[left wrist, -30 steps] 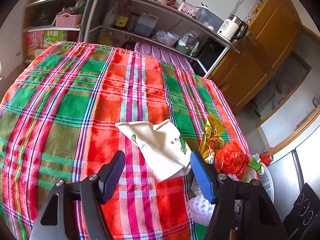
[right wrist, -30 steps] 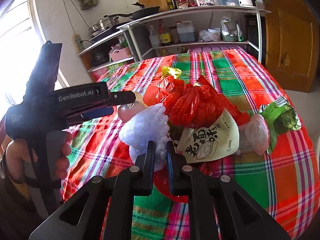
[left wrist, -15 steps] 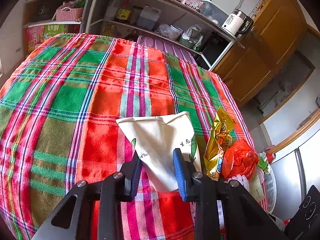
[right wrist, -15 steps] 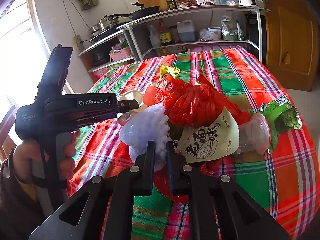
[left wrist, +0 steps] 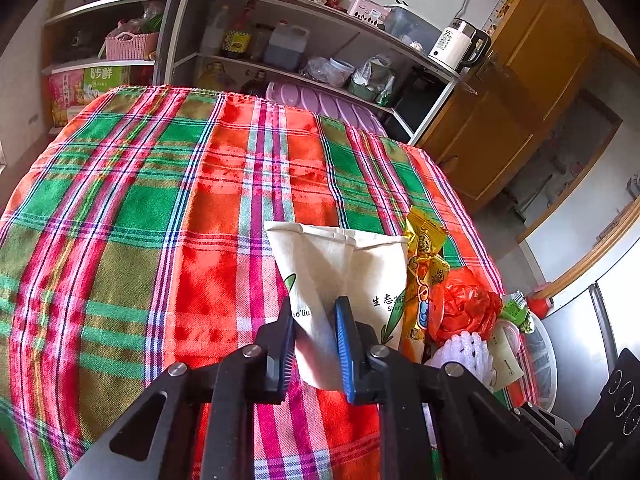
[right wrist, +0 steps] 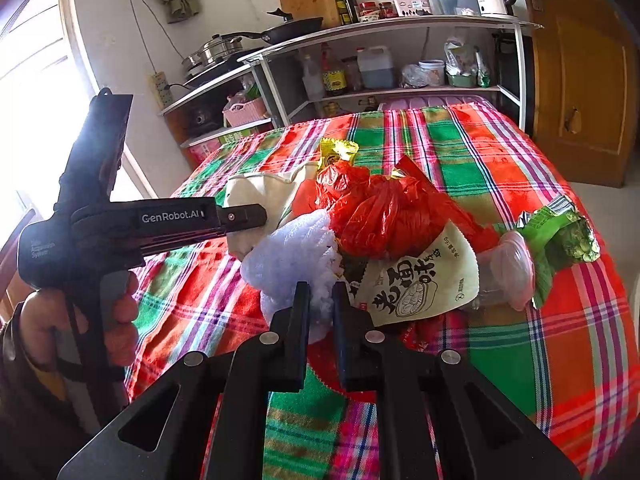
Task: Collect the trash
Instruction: 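Carry the paper bag and foam net in both grippers over the trash bin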
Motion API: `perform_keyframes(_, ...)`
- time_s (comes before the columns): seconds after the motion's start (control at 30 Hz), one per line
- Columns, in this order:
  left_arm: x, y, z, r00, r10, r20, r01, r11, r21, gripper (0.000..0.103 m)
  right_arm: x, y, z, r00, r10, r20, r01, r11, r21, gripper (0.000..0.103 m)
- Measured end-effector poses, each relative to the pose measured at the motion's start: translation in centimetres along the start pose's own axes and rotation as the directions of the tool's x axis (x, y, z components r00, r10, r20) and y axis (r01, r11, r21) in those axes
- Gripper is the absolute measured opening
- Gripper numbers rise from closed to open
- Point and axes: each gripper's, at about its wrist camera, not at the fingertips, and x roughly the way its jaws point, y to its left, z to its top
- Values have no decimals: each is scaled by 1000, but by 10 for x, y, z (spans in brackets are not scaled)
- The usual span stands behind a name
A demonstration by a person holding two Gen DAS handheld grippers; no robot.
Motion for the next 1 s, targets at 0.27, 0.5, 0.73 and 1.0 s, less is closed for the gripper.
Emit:
perform_keyframes(0.27, -18, 2, -11, 1000, -3, 7, 2, 1000, 4, 19, -13, 2, -3, 1000, 11, 22, -11, 1000, -10, 11)
perform_keyframes(0.5, -42, 2, -24, 1000, -4, 29, 3, 1000, 24, 19, -29, 3, -6, 998, 28, 56, -28, 1000, -4, 11)
perform_keyframes(0.73, -66, -14, -30, 998, -19, 62, 15, 997, 70, 19, -53, -2, -6, 994, 6, 108, -7, 1000, 6, 11)
perform_keyframes(1.0, -76, -56, -34, 995, -71, 70, 58, 985, 164, 19, -95, -23, -8, 981, -70, 179, 63, 997, 45, 11)
